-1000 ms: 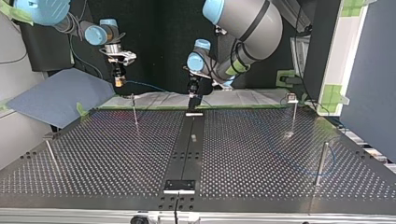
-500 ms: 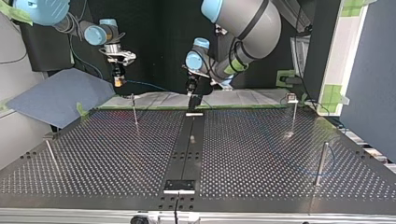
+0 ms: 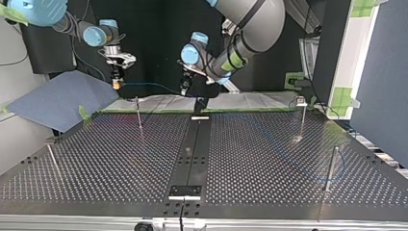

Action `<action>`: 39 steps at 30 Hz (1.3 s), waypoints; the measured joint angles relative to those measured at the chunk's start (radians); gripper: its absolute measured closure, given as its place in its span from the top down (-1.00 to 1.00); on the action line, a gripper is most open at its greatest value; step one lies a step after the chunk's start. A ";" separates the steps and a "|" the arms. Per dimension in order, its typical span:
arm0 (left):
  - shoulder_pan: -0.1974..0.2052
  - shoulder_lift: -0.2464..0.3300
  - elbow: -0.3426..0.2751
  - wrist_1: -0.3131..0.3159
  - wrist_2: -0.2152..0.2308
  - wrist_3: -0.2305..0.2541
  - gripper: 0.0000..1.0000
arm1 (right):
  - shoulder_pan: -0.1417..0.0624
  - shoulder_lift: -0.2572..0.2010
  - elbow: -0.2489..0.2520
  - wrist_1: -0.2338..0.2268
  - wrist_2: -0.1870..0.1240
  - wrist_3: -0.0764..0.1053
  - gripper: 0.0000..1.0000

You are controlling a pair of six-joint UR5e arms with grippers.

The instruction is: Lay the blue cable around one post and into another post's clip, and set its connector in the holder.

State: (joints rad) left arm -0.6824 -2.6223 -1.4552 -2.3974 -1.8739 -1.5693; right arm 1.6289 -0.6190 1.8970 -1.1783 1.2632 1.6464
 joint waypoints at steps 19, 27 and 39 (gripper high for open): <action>-0.046 0.003 0.000 -0.004 -0.003 -0.001 -0.98 | -0.051 -0.083 0.000 0.050 0.018 0.010 -1.00; -0.047 0.004 0.004 -0.004 0.003 -0.002 -0.98 | -0.075 -0.085 -0.007 0.042 0.019 0.045 -1.00; -0.081 0.012 0.054 -0.022 0.017 -0.001 -0.98 | -0.083 -0.085 -0.044 0.060 0.019 0.053 -1.00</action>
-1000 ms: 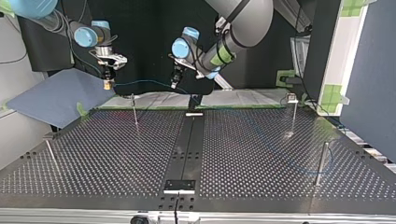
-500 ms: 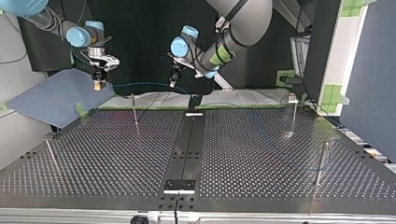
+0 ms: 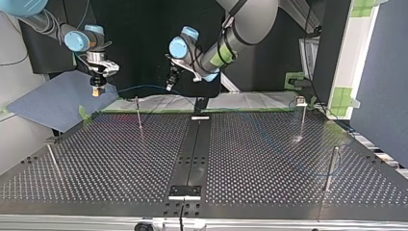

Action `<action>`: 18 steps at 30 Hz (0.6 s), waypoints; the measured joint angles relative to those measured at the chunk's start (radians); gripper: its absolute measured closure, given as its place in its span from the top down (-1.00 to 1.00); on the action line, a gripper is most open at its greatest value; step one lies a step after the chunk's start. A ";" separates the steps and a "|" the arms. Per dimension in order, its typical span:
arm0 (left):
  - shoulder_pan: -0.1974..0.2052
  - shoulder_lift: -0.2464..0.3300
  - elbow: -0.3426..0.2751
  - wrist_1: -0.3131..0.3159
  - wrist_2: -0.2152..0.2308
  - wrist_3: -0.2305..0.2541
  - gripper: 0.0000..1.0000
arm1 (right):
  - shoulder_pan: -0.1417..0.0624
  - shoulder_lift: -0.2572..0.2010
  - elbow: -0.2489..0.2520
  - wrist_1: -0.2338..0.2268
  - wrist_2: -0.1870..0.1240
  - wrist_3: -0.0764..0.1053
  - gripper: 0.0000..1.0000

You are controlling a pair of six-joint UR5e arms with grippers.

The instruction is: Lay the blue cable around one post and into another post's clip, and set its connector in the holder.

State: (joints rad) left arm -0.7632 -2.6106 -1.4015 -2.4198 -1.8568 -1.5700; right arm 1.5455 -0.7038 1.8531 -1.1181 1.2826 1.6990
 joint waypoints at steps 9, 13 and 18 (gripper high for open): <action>-0.023 0.003 0.038 -0.028 0.005 -0.002 -0.98 | -0.011 0.000 -0.038 0.032 0.009 0.007 -1.00; -0.024 0.007 0.048 -0.036 0.009 -0.003 -0.98 | -0.019 0.000 -0.049 0.040 0.010 0.014 -1.00; -0.020 0.009 0.062 -0.048 0.012 -0.006 -0.98 | -0.028 0.000 -0.054 0.042 0.011 0.031 -1.00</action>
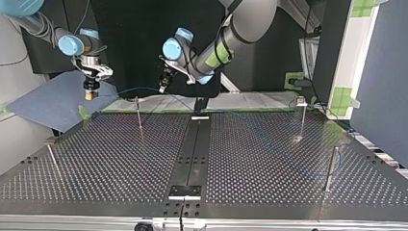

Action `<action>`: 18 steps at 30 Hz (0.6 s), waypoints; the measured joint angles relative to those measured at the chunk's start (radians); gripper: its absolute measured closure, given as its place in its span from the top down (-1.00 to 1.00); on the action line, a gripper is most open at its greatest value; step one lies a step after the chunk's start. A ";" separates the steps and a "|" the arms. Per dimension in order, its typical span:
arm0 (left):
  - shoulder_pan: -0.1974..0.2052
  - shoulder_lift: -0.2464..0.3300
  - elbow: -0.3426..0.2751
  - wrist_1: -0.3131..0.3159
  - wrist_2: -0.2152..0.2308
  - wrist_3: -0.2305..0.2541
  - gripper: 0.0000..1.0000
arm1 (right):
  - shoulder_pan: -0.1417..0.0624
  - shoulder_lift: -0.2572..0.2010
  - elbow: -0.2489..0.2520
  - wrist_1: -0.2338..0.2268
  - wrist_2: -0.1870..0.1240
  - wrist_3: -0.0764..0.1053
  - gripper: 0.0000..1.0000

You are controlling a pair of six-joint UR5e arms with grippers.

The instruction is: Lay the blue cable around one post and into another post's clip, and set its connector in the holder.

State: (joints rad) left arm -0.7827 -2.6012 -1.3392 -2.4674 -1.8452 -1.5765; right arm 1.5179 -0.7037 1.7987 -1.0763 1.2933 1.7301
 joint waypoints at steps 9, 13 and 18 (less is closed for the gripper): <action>0.004 0.000 0.009 -0.004 0.006 -0.004 -0.98 | -0.008 0.000 -0.008 0.003 0.000 0.007 -1.00; 0.006 0.000 0.009 -0.003 0.016 -0.022 -0.98 | -0.011 0.000 -0.013 0.003 0.000 0.017 -1.00; 0.013 -0.001 0.013 -0.004 0.048 -0.044 -0.98 | -0.013 0.000 -0.014 0.000 0.000 0.029 -1.00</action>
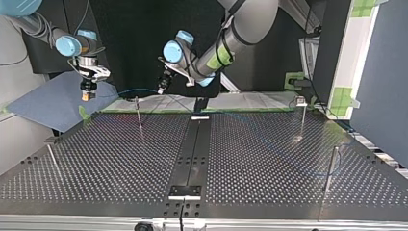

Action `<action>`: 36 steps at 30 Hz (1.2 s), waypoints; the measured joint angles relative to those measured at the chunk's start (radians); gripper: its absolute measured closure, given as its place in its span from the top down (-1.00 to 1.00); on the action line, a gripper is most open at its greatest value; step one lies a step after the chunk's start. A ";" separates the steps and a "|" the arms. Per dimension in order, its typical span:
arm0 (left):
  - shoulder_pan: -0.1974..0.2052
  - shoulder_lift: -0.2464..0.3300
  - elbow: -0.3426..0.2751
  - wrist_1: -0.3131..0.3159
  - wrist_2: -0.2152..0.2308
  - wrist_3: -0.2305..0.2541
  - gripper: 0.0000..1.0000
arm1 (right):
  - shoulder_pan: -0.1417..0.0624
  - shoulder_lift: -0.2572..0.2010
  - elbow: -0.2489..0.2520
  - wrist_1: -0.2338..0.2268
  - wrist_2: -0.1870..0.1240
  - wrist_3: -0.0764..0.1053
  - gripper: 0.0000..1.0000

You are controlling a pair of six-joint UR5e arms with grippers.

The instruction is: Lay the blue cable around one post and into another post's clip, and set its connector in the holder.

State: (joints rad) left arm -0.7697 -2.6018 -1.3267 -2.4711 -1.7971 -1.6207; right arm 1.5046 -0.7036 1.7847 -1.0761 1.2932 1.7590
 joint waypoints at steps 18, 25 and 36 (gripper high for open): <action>0.043 0.000 0.003 -0.002 0.042 -0.052 -0.98 | -0.003 0.000 -0.014 0.003 0.000 0.017 -1.00; 0.056 -0.001 0.003 -0.002 0.050 -0.059 -0.98 | -0.003 0.000 -0.015 0.003 0.000 0.021 -1.00; 0.060 -0.002 0.003 -0.003 0.070 -0.063 -0.98 | 0.001 0.000 -0.015 0.002 0.000 0.022 -1.00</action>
State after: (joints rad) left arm -0.7094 -2.6043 -1.3239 -2.4736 -1.7276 -1.6842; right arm 1.5053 -0.7036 1.7696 -1.0746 1.2933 1.7812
